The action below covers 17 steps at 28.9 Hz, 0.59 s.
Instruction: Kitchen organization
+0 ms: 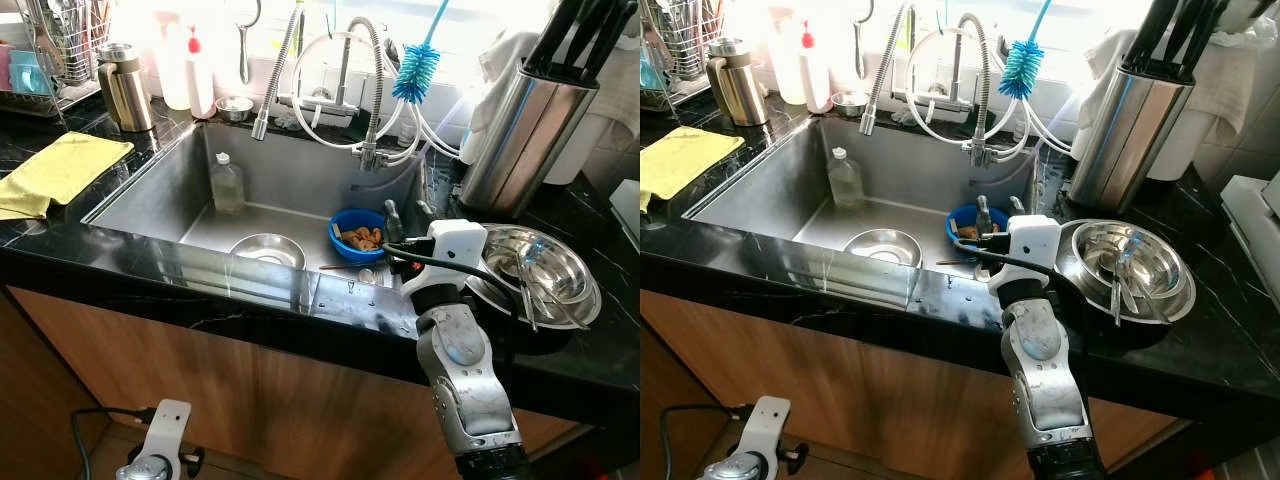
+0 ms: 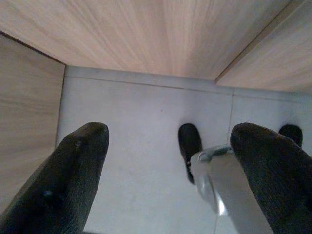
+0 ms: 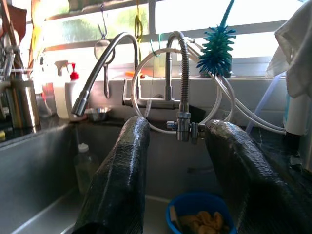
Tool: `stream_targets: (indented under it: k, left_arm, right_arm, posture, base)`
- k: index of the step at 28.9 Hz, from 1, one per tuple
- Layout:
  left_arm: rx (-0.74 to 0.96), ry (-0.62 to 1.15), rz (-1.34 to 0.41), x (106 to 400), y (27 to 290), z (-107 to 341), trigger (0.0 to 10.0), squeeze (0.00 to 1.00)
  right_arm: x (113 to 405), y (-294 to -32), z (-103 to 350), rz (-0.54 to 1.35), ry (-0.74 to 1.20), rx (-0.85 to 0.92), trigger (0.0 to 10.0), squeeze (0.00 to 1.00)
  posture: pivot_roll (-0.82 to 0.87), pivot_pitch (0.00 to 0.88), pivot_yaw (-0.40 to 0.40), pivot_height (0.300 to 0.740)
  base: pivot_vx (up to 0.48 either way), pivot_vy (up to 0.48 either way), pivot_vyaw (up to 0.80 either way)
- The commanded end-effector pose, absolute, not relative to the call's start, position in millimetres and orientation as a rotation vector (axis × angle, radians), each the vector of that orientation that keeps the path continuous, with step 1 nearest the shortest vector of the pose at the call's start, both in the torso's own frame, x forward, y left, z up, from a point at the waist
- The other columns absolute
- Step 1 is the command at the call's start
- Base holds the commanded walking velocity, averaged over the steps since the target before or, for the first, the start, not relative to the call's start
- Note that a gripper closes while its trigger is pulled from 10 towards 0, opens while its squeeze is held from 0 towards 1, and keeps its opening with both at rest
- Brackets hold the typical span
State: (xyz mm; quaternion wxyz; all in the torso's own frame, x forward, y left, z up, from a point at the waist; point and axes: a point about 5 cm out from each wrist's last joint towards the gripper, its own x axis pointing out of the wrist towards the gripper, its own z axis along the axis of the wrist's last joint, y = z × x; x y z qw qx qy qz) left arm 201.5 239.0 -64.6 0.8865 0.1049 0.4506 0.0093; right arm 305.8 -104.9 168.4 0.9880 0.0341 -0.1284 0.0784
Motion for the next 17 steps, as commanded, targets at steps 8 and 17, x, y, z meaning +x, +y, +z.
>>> stream_targets:
  k: [8,17]
  left_arm:
    - [0.214,0.949,0.011,200,236,-66,10.0,0.0]
    - [0.216,0.943,-0.003,203,227,-67,10.0,0.0]
  right_arm:
    - [309,-109,174,0.148,-0.283,0.067,10.0,0.0]
    - [311,-103,173,0.171,-0.27,0.085,10.0,0.0]
  posture:
    - [0.15,0.0,-0.095,0.736]
    - [0.15,0.0,-0.092,0.736]
  base:
    - [0.0,0.0,-0.35]
    - [0.0,0.204,-0.12]
